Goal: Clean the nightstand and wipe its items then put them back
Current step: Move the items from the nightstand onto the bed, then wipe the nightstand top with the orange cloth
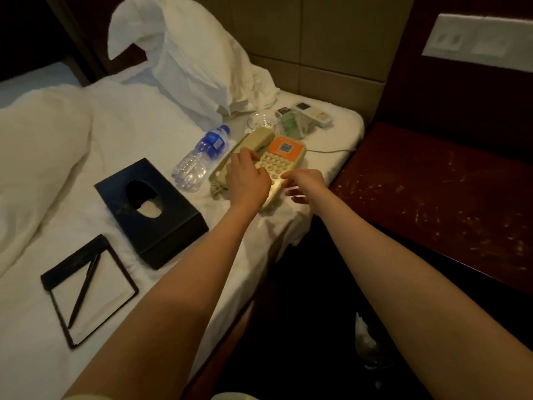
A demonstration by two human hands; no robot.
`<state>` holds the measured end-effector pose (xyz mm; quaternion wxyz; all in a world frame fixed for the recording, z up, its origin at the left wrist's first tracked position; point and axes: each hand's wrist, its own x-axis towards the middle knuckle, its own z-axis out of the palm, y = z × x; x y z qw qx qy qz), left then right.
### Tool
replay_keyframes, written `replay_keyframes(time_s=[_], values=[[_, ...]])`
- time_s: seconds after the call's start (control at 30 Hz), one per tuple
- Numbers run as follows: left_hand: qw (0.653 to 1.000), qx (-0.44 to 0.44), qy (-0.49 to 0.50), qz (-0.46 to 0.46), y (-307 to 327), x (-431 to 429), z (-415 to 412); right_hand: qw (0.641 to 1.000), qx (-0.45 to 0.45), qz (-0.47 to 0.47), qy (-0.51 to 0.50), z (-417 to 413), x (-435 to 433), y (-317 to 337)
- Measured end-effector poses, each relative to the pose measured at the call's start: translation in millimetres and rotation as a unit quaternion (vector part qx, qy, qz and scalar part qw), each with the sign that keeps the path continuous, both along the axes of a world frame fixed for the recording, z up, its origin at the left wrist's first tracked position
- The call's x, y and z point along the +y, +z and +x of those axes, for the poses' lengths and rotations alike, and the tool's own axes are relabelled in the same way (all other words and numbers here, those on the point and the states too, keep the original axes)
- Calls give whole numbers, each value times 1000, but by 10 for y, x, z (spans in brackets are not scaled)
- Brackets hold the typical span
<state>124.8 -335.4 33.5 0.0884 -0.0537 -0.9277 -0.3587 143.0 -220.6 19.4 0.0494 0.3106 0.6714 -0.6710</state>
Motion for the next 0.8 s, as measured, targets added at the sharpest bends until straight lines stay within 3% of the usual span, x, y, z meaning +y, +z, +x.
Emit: replay_keyframes(time_s=[0.37,0.8], values=[[979,-1,-202,-11,20,1280,250,980,55,12,-193,391,1075,31],[928,-44,-371,3,23,2693,918,935,11,100,-340,1452,2493,20]])
